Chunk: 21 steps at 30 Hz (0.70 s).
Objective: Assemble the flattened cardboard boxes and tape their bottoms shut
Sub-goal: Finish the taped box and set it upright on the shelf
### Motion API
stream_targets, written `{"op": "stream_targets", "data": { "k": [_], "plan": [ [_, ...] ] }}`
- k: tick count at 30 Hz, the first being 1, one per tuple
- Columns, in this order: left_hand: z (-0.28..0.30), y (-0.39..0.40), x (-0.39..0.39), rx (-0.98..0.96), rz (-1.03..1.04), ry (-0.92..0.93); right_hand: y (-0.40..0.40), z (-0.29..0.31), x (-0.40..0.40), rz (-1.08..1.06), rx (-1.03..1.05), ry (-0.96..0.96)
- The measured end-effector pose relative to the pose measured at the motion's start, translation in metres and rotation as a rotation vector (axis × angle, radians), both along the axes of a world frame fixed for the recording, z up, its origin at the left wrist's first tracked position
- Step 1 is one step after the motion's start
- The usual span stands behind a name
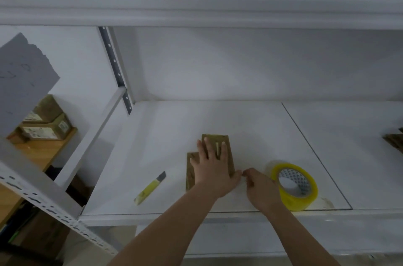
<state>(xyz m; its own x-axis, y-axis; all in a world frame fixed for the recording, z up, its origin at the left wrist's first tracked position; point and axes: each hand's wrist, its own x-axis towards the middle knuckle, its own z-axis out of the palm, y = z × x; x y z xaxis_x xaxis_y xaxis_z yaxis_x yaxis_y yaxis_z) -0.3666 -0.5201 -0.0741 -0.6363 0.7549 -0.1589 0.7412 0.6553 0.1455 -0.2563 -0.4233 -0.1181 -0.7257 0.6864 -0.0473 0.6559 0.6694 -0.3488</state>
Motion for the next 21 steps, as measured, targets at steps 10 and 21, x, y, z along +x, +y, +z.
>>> {"op": "stream_targets", "data": {
  "k": [10, 21],
  "plan": [
    [0.031, -0.031, -0.034, 0.819, 0.137, -0.503, -0.001, 0.022, -0.019, -0.214, -0.553, 0.374],
    [0.025, -0.046, -0.040, 0.973, 0.349, -0.886, 0.005, 0.055, -0.035, -0.346, -0.598, 0.625]
  ]
}}
